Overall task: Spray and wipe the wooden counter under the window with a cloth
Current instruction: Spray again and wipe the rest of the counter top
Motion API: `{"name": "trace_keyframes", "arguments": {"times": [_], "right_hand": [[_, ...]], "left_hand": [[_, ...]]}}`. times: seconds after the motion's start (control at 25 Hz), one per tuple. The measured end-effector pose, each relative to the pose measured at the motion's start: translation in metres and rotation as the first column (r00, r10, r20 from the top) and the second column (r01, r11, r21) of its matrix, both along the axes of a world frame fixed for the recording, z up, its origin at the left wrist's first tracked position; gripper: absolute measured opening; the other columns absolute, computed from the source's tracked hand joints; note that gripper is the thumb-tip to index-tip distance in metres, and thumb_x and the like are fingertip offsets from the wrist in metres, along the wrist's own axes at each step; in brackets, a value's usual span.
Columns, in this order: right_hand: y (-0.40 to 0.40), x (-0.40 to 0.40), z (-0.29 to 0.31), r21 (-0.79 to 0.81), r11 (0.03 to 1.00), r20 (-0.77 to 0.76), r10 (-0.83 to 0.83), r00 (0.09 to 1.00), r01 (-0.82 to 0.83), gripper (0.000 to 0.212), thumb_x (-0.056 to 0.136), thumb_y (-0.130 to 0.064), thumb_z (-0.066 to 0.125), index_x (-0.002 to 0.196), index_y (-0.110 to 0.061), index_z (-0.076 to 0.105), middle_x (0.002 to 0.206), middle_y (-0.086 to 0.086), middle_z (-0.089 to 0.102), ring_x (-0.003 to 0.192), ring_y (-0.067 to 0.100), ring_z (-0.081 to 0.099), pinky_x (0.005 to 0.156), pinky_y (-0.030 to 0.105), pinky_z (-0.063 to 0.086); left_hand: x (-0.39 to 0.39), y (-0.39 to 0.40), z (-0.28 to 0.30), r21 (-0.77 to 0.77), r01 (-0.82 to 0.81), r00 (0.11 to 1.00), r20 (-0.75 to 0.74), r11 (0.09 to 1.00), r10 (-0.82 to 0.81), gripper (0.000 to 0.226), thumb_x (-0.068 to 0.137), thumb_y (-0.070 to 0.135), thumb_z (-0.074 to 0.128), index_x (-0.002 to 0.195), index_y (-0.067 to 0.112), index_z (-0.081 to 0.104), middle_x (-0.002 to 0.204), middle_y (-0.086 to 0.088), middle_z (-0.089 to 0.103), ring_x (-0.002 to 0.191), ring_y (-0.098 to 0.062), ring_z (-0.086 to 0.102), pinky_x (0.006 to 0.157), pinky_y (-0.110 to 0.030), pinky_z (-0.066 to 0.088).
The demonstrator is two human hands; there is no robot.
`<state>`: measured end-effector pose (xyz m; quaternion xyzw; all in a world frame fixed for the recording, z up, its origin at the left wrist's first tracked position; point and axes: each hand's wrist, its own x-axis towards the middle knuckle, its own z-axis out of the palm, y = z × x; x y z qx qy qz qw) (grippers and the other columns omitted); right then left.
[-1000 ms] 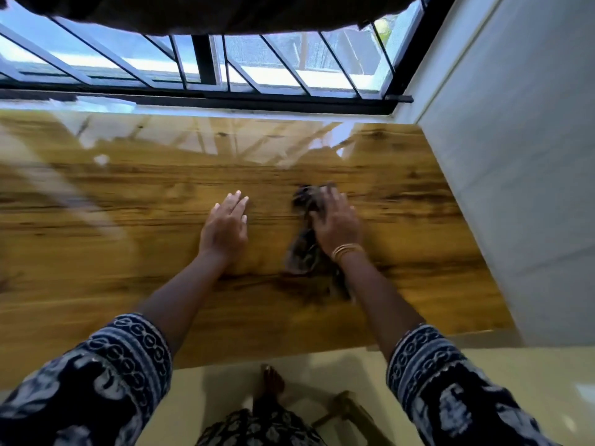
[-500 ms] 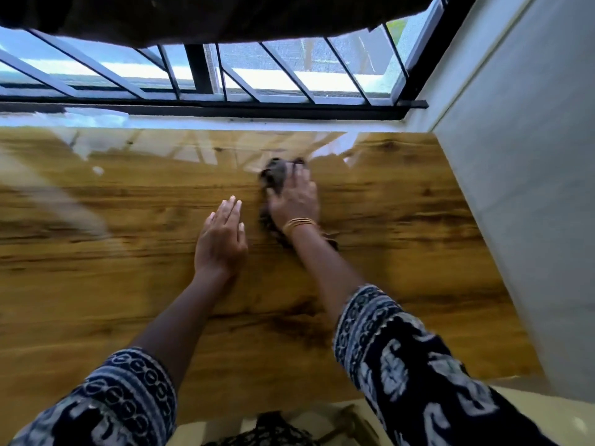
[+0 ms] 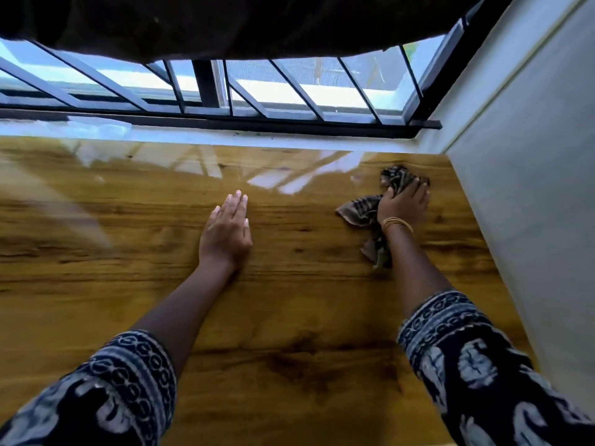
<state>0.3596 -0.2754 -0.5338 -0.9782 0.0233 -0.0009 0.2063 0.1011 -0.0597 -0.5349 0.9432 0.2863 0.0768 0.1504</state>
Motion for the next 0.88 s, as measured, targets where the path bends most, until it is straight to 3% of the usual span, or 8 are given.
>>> {"name": "trace_keyframes", "arguments": {"times": [0.08,0.16,0.28,0.36,0.4,0.48,0.6,0.88], "right_hand": [[0.042,-0.008,0.005,-0.024,0.999,-0.026,-0.023,0.999,0.022,0.073,0.100,-0.041,0.040,0.155,-0.004,0.009,0.162,0.020,0.009,0.150,0.035,0.008,0.122,0.046,0.009],[0.099,-0.029,0.007,-0.104,0.960,-0.009,0.259,0.966,-0.259,0.073,0.100,-0.046,0.035,0.156,-0.008,0.007,0.163,0.017,0.009,0.151,0.031,0.010,0.121,0.045,0.011],[0.161,-0.079,-0.002,-0.182,0.570,-0.026,0.811,0.584,-0.801,0.070,0.099,-0.050,0.034,0.156,-0.016,0.014,0.163,0.010,0.016,0.150,0.025,0.016,0.120,0.041,0.016],[0.165,-0.070,-0.002,-0.156,0.408,-0.039,0.908,0.418,-0.900,0.067,0.099,-0.050,0.034,0.156,-0.019,0.018,0.162,0.007,0.021,0.148,0.023,0.023,0.121,0.041,0.022],[0.158,-0.052,0.001,-0.136,0.451,-0.007,0.890,0.456,-0.882,0.065,0.099,-0.049,0.036,0.155,-0.020,0.021,0.161,0.006,0.025,0.145,0.023,0.030,0.118,0.041,0.028],[0.128,-0.004,0.005,-0.114,0.675,0.043,0.736,0.675,-0.729,0.061,0.097,-0.048,0.042,0.152,-0.024,0.028,0.155,0.006,0.036,0.136,0.024,0.042,0.109,0.040,0.039],[0.048,0.063,0.010,-0.083,0.906,0.056,0.419,0.906,-0.414,0.057,0.096,-0.042,0.047,0.147,-0.018,0.035,0.146,0.012,0.044,0.130,0.032,0.046,0.107,0.046,0.040],[-0.045,0.013,-0.008,-0.057,0.978,0.010,-0.200,0.980,0.200,0.072,0.100,-0.046,0.036,0.155,-0.006,0.012,0.162,0.017,0.016,0.150,0.034,0.014,0.121,0.047,0.016]], "left_hand": [[0.015,0.007,-0.001,0.010,-0.018,1.000,0.007,1.000,0.018,0.053,0.098,0.018,0.033,0.150,0.009,0.026,0.158,-0.008,0.024,0.147,-0.020,0.021,0.120,-0.038,0.017],[0.028,0.014,-0.003,0.014,-0.038,0.999,0.009,0.999,0.038,0.053,0.098,0.018,0.032,0.150,0.009,0.026,0.158,-0.008,0.026,0.146,-0.021,0.023,0.120,-0.039,0.018],[0.041,0.023,-0.006,0.017,-0.038,0.999,0.006,0.999,0.038,0.054,0.097,0.019,0.034,0.149,0.008,0.028,0.156,-0.010,0.028,0.145,-0.023,0.025,0.119,-0.041,0.019],[0.045,0.025,-0.005,0.016,-0.038,0.999,-0.004,0.999,0.038,0.054,0.096,0.019,0.035,0.149,0.008,0.028,0.156,-0.011,0.029,0.145,-0.023,0.026,0.120,-0.041,0.019],[0.045,0.025,-0.004,0.022,-0.037,0.999,-0.006,0.999,0.037,0.054,0.097,0.019,0.034,0.149,0.008,0.027,0.157,-0.010,0.027,0.145,-0.022,0.025,0.120,-0.040,0.019],[0.044,0.023,-0.003,0.032,-0.032,0.999,-0.013,0.999,0.032,0.054,0.097,0.018,0.033,0.150,0.010,0.025,0.158,-0.007,0.024,0.146,-0.020,0.022,0.120,-0.039,0.017],[0.044,0.024,-0.004,0.041,-0.025,1.000,-0.012,0.999,0.026,0.054,0.097,0.017,0.031,0.150,0.010,0.025,0.158,-0.007,0.023,0.146,-0.020,0.022,0.120,-0.039,0.018],[0.042,0.023,-0.002,0.025,-0.034,0.999,-0.003,0.999,0.034,0.053,0.097,0.017,0.032,0.149,0.009,0.026,0.157,-0.007,0.026,0.146,-0.021,0.024,0.120,-0.040,0.019]]}}
